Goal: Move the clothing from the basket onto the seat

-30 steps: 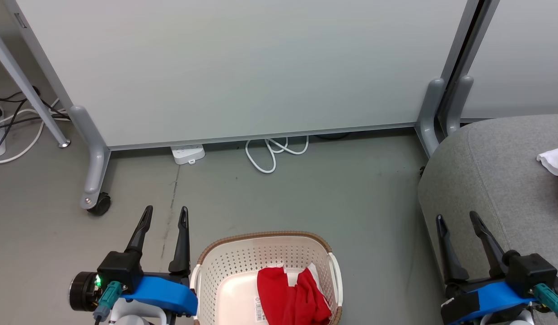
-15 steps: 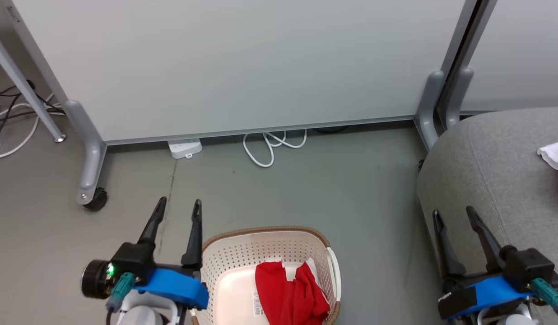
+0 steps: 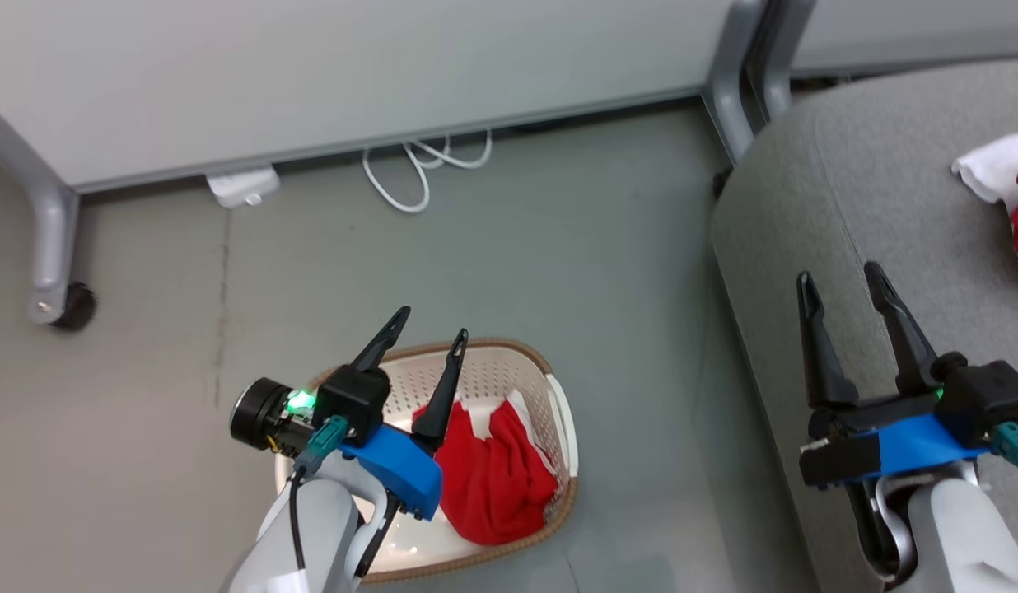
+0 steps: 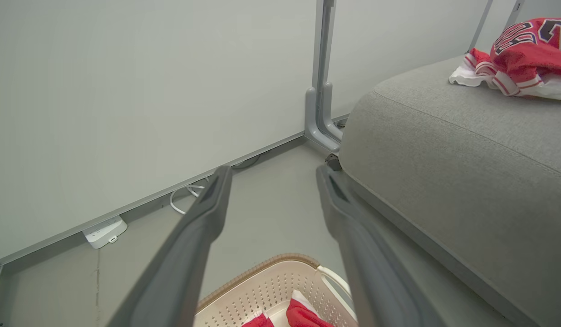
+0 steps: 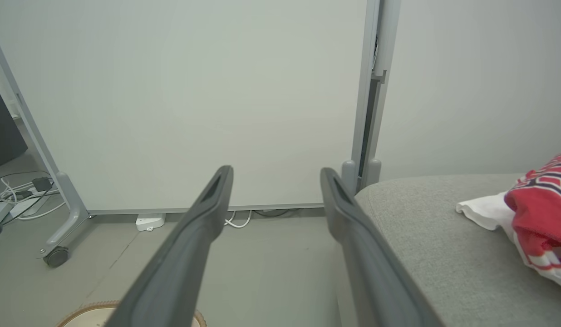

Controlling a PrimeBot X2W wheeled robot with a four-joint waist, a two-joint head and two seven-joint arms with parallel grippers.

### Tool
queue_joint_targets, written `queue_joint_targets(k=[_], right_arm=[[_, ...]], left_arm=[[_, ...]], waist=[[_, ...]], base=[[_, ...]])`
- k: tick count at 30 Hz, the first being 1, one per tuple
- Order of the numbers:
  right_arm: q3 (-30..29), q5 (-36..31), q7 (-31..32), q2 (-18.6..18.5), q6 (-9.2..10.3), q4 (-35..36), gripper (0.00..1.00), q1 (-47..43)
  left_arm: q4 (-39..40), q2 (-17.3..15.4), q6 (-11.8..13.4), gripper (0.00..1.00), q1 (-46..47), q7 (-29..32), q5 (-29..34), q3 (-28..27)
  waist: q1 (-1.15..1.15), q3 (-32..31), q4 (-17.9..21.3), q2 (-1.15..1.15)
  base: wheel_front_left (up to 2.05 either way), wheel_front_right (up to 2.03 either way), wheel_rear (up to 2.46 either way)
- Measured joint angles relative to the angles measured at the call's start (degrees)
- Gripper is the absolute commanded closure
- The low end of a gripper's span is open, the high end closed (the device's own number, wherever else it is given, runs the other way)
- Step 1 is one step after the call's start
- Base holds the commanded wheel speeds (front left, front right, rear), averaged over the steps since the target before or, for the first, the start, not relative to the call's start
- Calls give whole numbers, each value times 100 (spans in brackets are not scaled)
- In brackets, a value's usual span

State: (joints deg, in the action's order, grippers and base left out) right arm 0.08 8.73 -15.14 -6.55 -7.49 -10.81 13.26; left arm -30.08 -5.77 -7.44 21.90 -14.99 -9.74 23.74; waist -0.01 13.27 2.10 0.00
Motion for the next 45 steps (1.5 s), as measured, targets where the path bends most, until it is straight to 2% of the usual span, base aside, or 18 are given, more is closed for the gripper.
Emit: queue_joint_targets(k=[4,7,22,32,45], right_arm=[[68,-1,1,15,0,56,0,210],[114,-3,1,64,0,142,0,447],[237,-56,1,230,0,393,0,1221],[226,-79,1,249,0,594,0,1544],[179,-115,1,282,0,786,0,1854]], left_arm=[[-364,-107,0,0,299,-1,-94,370],[-826,-197,0,0,683,-1,-226,846],[-2150,-368,0,0,1757,-1,-354,2153],[-2918,-448,0,0,2284,-1,-539,2711],[-3697,-520,0,0,2863,-1,-603,3073]], waist=[[0,307,162,0],[0,732,371,0],[-1,2325,901,0],[0,3153,1088,0],[0,3973,1225,0]], base=[[0,0,0],[0,0,0],[0,0,0],[0,0,0],[0,0,0]])
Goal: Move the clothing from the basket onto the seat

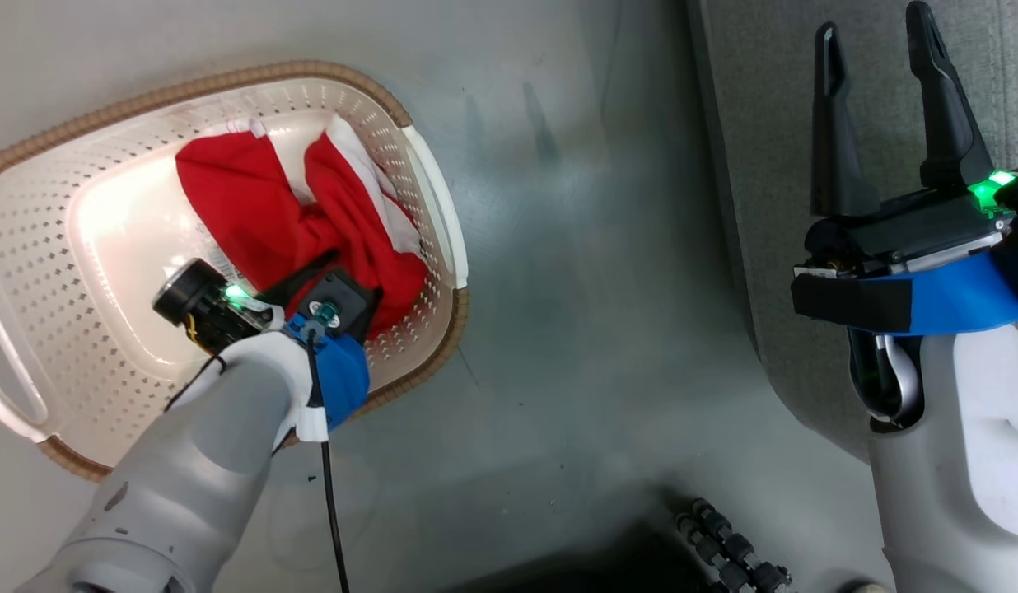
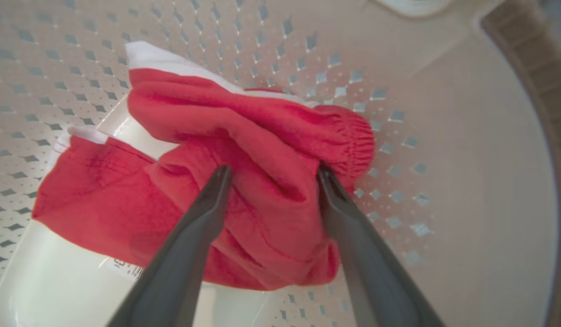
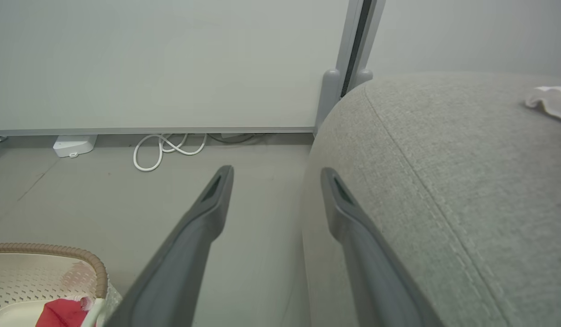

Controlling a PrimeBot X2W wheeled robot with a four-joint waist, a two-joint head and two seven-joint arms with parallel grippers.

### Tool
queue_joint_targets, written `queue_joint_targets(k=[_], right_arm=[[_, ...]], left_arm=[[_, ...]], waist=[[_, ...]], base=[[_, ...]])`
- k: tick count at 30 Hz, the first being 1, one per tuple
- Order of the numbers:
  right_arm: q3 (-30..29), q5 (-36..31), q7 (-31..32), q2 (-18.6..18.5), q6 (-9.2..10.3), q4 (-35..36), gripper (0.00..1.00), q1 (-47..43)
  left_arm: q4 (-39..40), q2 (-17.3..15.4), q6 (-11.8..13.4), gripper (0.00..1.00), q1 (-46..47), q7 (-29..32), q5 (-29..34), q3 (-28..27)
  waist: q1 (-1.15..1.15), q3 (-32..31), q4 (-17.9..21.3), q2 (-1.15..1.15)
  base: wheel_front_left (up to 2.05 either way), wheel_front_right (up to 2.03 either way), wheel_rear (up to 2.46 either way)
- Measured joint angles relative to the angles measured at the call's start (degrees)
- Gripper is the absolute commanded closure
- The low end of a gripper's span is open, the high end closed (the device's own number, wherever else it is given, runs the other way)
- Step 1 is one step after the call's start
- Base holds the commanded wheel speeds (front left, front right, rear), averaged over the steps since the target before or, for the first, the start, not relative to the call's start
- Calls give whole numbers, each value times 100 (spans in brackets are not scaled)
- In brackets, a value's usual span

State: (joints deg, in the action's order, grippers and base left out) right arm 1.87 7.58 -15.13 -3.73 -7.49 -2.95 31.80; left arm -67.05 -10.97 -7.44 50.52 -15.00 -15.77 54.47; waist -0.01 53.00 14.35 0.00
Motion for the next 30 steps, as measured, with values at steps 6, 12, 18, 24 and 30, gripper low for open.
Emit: queue_joint_targets(k=[6,12,18,24,30], right_arm=[[4,-19,0,19,0,87,0,87],[-14,-52,0,30,0,145,0,92],[-16,-77,0,40,0,141,0,135],[-37,-93,0,40,0,101,0,140],[-63,-98,0,-4,0,41,0,118]], left_arm=[[-420,-13,0,0,249,4,-74,118],[-583,11,33,64,385,197,-74,181],[-642,36,36,100,398,253,-93,224],[-659,134,33,100,399,204,-202,255],[-638,320,23,100,380,94,-424,224]], waist=[[0,280,73,0],[0,388,77,0],[0,348,48,0],[1,220,-6,0],[1,-1,-112,0]], base=[[0,0,0],[0,0,0],[0,0,0],[0,0,0],[0,0,0]])
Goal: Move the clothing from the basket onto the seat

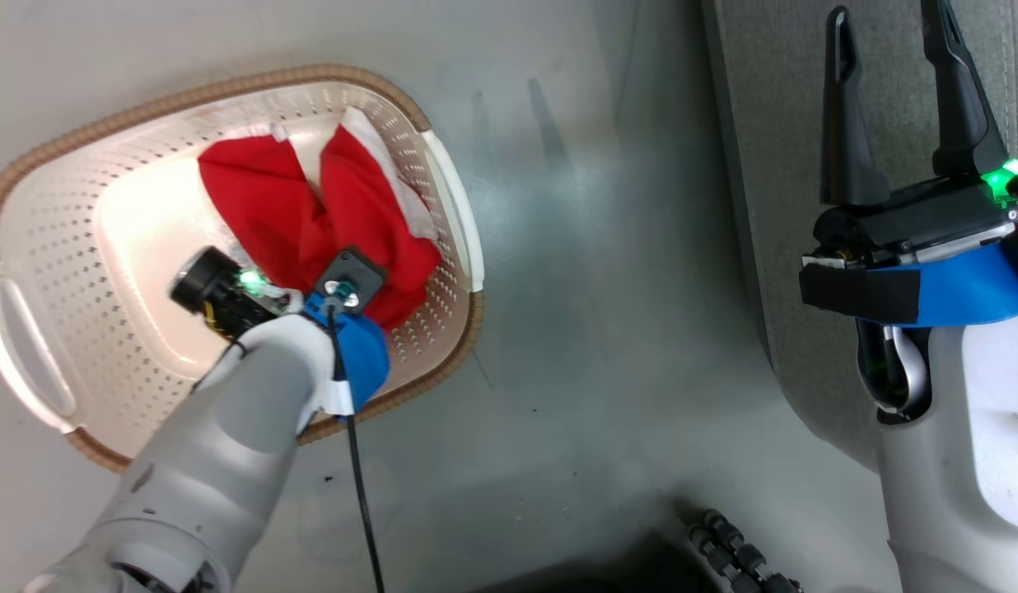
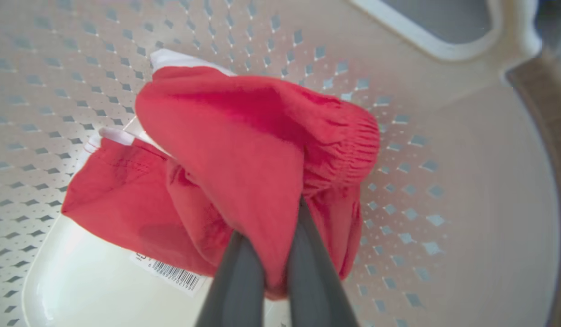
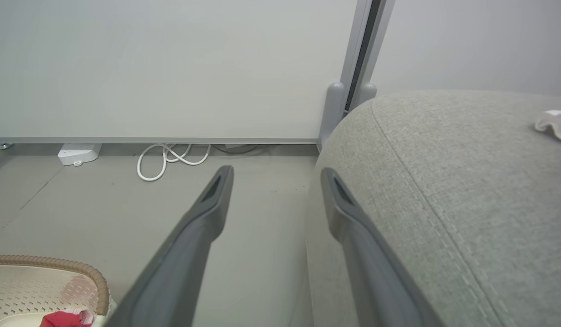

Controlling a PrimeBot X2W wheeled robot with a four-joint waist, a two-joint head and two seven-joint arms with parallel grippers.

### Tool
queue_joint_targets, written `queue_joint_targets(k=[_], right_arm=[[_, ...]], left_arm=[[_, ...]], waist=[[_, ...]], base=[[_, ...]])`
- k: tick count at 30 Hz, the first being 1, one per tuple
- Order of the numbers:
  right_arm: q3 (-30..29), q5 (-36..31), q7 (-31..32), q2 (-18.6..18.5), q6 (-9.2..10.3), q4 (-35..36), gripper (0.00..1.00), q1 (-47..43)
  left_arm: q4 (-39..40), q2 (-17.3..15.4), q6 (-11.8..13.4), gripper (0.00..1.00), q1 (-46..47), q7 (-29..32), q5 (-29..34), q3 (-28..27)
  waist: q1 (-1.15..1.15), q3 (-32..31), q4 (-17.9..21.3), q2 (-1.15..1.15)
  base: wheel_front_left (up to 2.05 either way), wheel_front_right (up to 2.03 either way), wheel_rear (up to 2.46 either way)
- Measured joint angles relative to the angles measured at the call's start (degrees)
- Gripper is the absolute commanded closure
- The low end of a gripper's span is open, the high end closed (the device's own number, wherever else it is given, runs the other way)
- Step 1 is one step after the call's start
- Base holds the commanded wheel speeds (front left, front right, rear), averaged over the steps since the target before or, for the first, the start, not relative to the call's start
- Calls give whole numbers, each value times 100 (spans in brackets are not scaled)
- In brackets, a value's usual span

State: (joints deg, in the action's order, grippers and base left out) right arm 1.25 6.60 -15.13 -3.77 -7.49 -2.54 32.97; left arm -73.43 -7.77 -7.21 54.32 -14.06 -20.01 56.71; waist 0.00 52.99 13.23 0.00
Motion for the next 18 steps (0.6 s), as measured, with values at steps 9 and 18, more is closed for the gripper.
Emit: queue_joint_targets(k=[9,18], right_arm=[[-7,1,0,-133,0,-163,0,-135],[-21,1,0,-267,0,-360,0,-430]], left_arm=[[678,213,-22,100,-249,-90,-375,249],[1772,82,-22,100,-567,-92,-631,30]], waist=[[0,-537,-260,0],[0,-1296,-562,0]], base=[[0,0,0],[0,0,0]])
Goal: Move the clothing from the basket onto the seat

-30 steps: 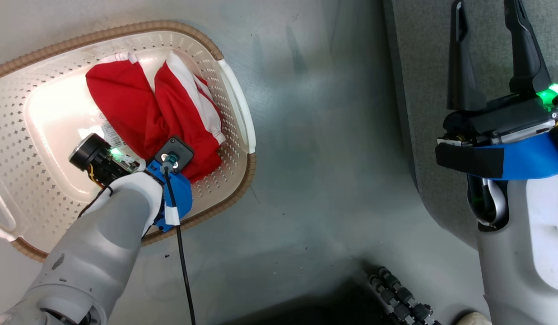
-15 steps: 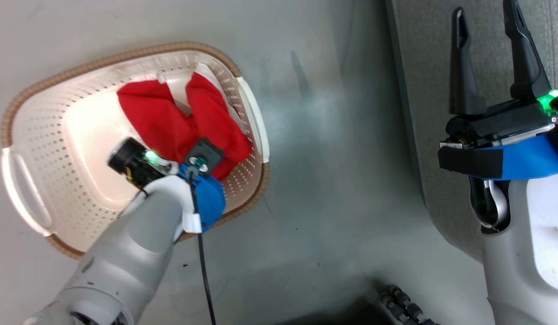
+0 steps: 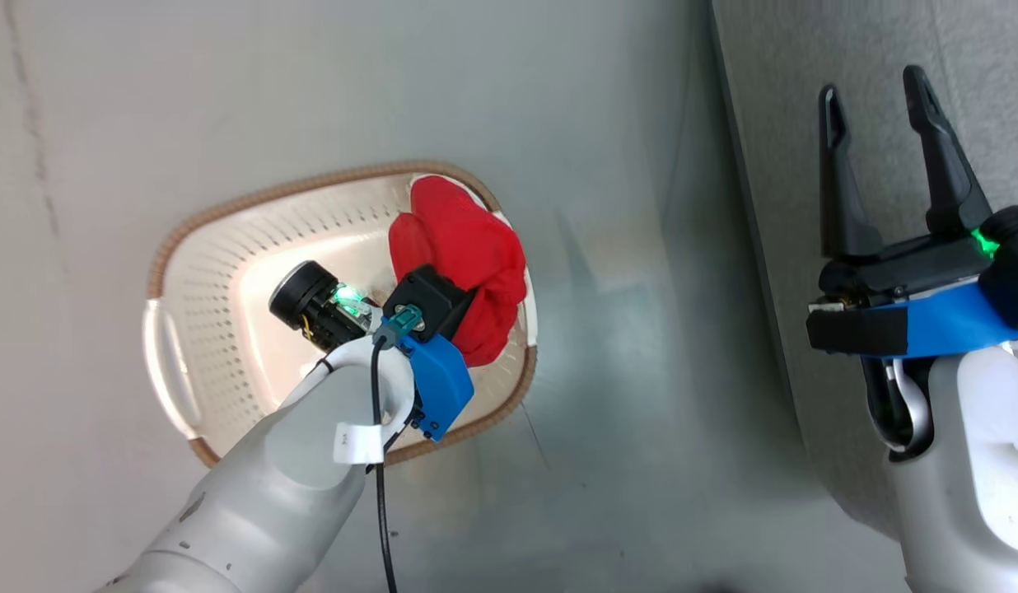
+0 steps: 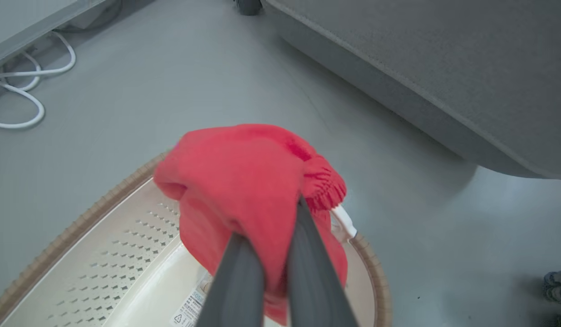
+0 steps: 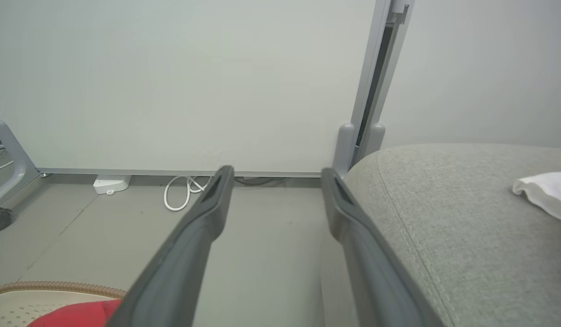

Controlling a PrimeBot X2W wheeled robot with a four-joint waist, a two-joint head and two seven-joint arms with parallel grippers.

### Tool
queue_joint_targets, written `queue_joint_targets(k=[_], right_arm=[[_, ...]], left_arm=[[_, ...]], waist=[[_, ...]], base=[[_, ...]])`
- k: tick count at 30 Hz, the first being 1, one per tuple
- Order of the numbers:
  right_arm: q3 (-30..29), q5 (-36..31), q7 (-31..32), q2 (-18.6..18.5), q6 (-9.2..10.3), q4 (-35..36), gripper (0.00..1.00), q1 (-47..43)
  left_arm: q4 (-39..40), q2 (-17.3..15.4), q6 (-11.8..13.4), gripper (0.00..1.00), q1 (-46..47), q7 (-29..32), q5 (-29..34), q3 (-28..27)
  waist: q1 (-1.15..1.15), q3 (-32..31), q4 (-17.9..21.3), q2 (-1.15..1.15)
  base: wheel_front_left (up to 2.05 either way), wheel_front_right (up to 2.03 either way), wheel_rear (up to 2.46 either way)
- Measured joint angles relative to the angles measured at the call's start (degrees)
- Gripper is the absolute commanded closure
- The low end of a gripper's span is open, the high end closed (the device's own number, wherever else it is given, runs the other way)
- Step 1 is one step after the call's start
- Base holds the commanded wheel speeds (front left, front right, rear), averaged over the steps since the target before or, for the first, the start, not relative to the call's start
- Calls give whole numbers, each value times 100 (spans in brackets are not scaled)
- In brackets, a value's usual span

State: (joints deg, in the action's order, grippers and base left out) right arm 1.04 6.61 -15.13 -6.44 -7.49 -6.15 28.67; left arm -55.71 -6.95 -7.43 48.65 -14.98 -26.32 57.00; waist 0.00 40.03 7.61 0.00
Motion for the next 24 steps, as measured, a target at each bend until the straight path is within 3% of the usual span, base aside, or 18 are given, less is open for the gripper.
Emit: queue_joint_targets(k=[14,24], right_arm=[[-49,54,0,-77,0,-338,0,-672],[-81,93,0,-86,0,-554,0,-1245]], left_arm=[[1330,-156,-1,100,-879,-1,231,-1136],[1963,-111,-1,100,-1243,-1,459,-1556]], waist=[[1,-1395,-320,0],[1,-2372,-487,0]], base=[[0,0,0],[0,0,0]])
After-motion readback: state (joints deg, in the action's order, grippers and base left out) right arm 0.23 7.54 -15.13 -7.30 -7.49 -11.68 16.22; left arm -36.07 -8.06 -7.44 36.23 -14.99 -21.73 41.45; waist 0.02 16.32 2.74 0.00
